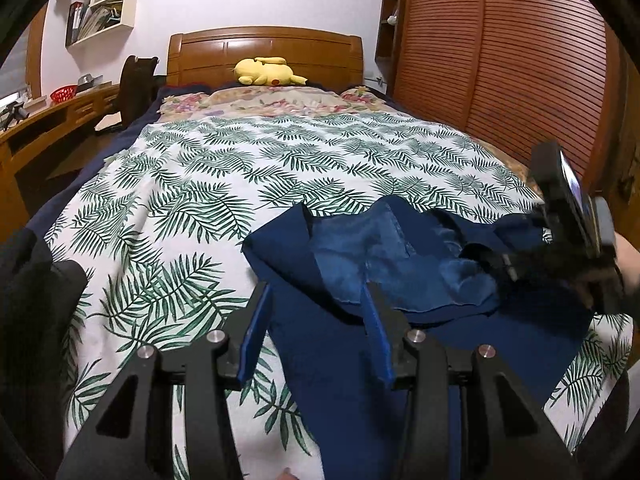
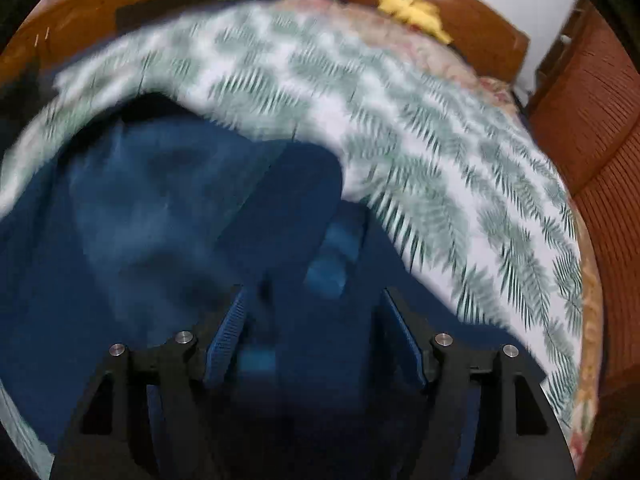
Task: Fold large clothes
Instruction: 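Withdraw the open right tool from the folded blazer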
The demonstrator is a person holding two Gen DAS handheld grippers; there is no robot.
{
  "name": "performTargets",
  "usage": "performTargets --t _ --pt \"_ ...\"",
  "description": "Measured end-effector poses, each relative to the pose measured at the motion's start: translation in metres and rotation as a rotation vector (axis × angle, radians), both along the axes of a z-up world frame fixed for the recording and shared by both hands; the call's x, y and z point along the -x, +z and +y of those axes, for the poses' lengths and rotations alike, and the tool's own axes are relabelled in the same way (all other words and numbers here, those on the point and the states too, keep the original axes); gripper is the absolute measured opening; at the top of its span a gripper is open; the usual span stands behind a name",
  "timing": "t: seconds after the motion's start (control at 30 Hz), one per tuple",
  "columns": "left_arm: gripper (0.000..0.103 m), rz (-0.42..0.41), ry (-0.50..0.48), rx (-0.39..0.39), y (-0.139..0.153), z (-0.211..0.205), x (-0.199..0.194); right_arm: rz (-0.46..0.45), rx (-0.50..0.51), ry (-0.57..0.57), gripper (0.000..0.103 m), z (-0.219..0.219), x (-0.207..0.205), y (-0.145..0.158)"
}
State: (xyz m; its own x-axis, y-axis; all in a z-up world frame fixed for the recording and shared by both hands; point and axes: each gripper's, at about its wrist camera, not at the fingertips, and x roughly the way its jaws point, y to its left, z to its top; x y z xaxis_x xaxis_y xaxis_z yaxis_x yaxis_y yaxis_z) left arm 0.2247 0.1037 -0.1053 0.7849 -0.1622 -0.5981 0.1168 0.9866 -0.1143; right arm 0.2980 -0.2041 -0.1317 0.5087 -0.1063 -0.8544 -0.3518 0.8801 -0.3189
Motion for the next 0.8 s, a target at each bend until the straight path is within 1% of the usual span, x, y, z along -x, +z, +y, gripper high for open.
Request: performTargets --t 0.03,0.07,0.1,0.13,0.17,0.2,0.27,0.3,0.37,0.43,0.5,0.53,0.57,0.6,0.63,0.7,0.73,0.8 --pt "0.045 0.001 0.0 0.001 0.0 0.001 0.0 0.038 0.026 0.002 0.069 -0.001 0.005 -0.007" --pt "0.045 0.001 0.001 0.001 0.0 0.001 0.0 0.066 0.113 -0.003 0.069 -0.003 0.011 -0.018" --pt "0.045 0.001 0.002 0.001 0.0 0.001 0.0 0.062 0.204 -0.02 0.066 -0.005 0.012 -0.023" --pt "0.045 0.001 0.003 0.002 0.0 0.001 0.0 0.048 0.231 -0.023 0.041 -0.009 0.011 -0.022" --pt "0.045 -0.001 0.002 0.003 0.0 0.001 0.0 0.037 0.253 -0.04 0.027 -0.015 0.003 -0.018" --pt "0.045 -0.003 0.001 0.003 0.0 0.001 0.0 0.031 0.255 -0.056 0.01 -0.018 -0.005 -0.014" --pt "0.045 -0.005 -0.001 0.002 0.0 -0.001 0.0 -0.015 0.266 -0.054 0.006 -0.017 -0.027 -0.003" --pt "0.045 -0.005 -0.001 0.001 0.0 -0.001 0.0 -0.037 0.295 -0.048 0.005 -0.013 -0.042 0.0" --pt "0.045 -0.004 -0.001 -0.003 0.0 -0.002 -0.001 -0.061 0.305 -0.021 0.005 -0.002 -0.073 0.004" --pt "0.045 -0.002 0.0 -0.007 -0.001 -0.003 -0.002 -0.066 0.344 0.0 0.005 0.008 -0.095 -0.001" --pt "0.045 0.001 0.001 -0.012 -0.002 -0.003 -0.002 -0.066 0.334 0.069 0.005 0.023 -0.111 -0.007" --pt "0.045 0.002 0.003 -0.014 -0.003 -0.002 -0.003 -0.064 0.34 0.088 0.005 0.028 -0.118 -0.01" --pt "0.045 0.006 0.006 -0.014 -0.003 -0.001 -0.004 -0.053 0.337 0.08 0.007 0.03 -0.125 -0.013" --pt "0.045 0.009 0.007 -0.014 -0.004 -0.001 -0.005 -0.027 0.306 0.056 0.014 0.03 -0.134 -0.015" --pt "0.045 0.012 0.01 -0.012 -0.005 0.0 -0.006 -0.024 0.292 0.036 0.032 0.029 -0.14 -0.014" --pt "0.045 0.015 0.01 -0.011 -0.006 0.0 -0.007 -0.091 0.267 0.008 0.058 0.024 -0.142 -0.001" --pt "0.045 0.017 0.008 -0.012 -0.006 0.0 -0.008 -0.117 0.252 -0.003 0.059 0.026 -0.142 0.007" --pt "0.045 0.017 0.005 -0.016 -0.006 -0.002 -0.008 -0.171 0.203 -0.063 0.06 0.01 -0.146 0.029"
